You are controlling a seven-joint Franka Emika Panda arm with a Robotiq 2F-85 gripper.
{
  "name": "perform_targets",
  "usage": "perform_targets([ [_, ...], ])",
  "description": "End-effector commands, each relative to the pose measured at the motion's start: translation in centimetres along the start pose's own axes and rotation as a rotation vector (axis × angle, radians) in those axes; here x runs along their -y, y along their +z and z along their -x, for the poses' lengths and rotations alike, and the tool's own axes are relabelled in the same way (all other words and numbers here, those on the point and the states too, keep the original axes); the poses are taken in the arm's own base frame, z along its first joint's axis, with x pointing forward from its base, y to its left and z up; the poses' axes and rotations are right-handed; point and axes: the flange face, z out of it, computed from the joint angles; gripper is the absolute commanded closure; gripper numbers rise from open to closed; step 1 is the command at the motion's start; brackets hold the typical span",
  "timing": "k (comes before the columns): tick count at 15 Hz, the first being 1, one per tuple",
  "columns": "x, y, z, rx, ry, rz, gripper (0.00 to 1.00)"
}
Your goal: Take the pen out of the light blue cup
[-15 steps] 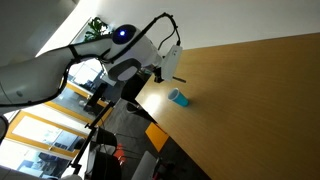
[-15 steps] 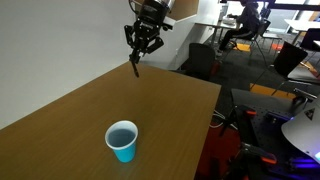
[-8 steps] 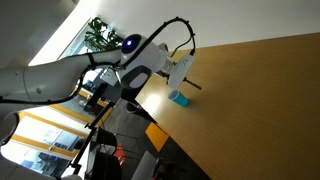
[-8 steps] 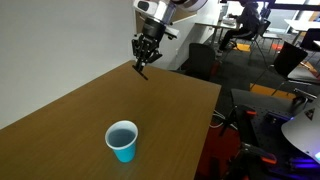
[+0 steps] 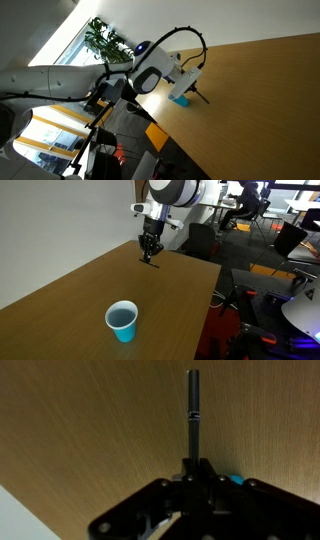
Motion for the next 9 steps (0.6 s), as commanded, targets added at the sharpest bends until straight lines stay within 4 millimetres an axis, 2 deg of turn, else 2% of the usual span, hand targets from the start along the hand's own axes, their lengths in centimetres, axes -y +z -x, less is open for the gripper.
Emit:
perform_targets([
  [1,-0.7,0.6,-0.4,0.048,0.058,-0.010,0.97],
  [9,-2.5,4.4,-0.1,0.114,0.137,-0.037,0.97],
])
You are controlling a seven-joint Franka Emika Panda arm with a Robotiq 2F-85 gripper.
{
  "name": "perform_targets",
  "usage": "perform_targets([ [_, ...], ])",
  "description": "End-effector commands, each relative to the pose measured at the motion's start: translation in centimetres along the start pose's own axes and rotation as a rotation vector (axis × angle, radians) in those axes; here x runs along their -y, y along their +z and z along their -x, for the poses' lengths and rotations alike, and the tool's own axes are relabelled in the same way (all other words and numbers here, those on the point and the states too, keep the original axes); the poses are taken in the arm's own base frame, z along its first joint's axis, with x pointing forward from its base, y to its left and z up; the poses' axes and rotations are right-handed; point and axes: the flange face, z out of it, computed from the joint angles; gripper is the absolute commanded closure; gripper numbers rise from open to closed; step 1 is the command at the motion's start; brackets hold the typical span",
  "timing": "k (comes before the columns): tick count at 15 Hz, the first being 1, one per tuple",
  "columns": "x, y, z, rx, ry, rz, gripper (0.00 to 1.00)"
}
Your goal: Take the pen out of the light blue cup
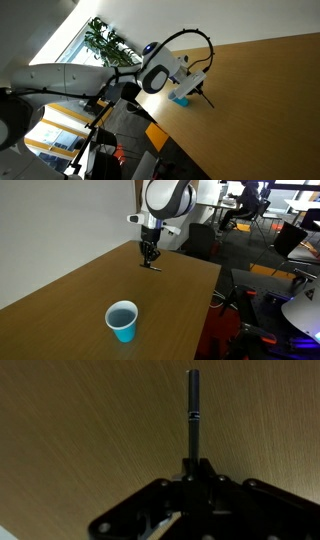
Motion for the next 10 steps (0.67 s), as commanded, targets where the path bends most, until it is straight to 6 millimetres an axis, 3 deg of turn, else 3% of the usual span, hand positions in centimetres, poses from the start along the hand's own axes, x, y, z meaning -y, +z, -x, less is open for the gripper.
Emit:
perform_targets([
  [1,-1.4,1.7,-0.5,0.027,0.035,-0.030,0.97],
  [8,-2.5,4.4,-1.4,0.045,0.064,-0.064,0.97],
  [9,-2.6,4.6,-1.5,0.043,0.063,-0.067,0.89],
  [10,-2.7,4.8,-1.6,0.042,0.063,-0.067,0.64],
])
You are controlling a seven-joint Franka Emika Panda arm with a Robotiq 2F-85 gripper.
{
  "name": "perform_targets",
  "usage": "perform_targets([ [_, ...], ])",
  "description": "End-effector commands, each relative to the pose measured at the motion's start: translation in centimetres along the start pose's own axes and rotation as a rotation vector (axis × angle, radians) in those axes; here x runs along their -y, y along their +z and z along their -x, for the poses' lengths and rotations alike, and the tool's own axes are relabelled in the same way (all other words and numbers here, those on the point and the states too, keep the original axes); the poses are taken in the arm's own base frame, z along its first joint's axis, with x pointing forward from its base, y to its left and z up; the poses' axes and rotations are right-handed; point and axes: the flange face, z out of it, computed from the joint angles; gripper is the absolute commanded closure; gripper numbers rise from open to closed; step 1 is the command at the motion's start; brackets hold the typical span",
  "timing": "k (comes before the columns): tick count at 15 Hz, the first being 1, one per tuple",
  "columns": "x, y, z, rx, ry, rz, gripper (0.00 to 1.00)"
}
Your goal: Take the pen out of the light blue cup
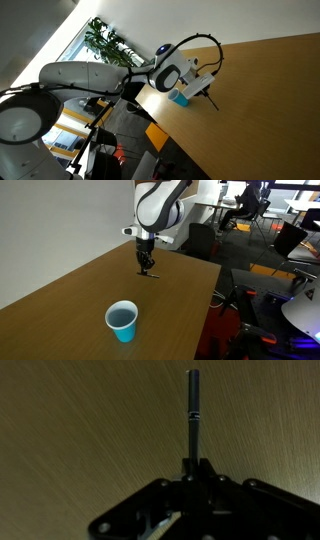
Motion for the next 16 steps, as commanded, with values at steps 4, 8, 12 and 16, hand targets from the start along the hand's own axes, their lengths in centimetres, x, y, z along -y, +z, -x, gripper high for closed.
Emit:
perform_targets([
  [4,-1.3,-0.1,-1.1,-0.006,0.019,-0.015,0.44],
  [8,-1.1,-0.9,-1.2,-0.017,0.019,-0.002,0.13],
  [12,0.7,-3.2,-1.5,-0.044,-0.003,0.023,0.00],
  [16,3.7,-6.4,-2.2,-0.073,-0.048,0.048,0.00],
])
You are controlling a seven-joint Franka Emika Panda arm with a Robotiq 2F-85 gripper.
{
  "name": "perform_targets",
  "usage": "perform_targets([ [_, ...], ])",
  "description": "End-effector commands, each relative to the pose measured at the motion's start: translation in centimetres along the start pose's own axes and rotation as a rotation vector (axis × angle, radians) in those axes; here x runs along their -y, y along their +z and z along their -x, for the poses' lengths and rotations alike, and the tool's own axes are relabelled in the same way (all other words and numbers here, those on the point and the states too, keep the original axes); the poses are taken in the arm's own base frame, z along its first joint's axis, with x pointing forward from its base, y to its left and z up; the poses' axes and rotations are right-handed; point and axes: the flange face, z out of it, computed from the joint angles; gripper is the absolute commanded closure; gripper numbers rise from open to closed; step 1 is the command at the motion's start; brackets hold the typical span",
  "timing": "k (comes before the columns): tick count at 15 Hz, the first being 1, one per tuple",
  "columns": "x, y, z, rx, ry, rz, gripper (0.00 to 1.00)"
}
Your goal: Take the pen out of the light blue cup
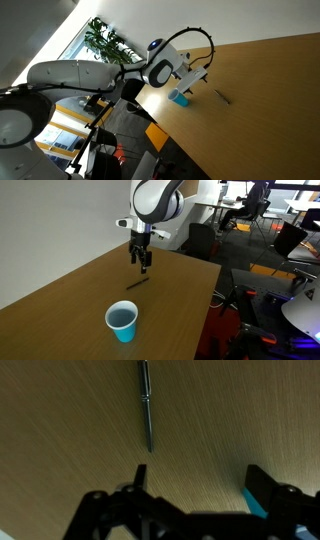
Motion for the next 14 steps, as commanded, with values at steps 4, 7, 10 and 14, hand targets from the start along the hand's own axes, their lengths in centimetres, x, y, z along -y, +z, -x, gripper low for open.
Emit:
perform_targets([
  [4,5.3,-6.3,-0.7,-0.033,-0.042,0.060,0.00],
  [7,6.7,-7.8,-0.9,-0.040,-0.058,0.073,0.00],
  [10,5.9,-7.3,-1.3,-0.027,-0.065,0.052,0.00],
  [14,6.1,-7.3,-1.1,-0.025,-0.065,0.052,0.00],
])
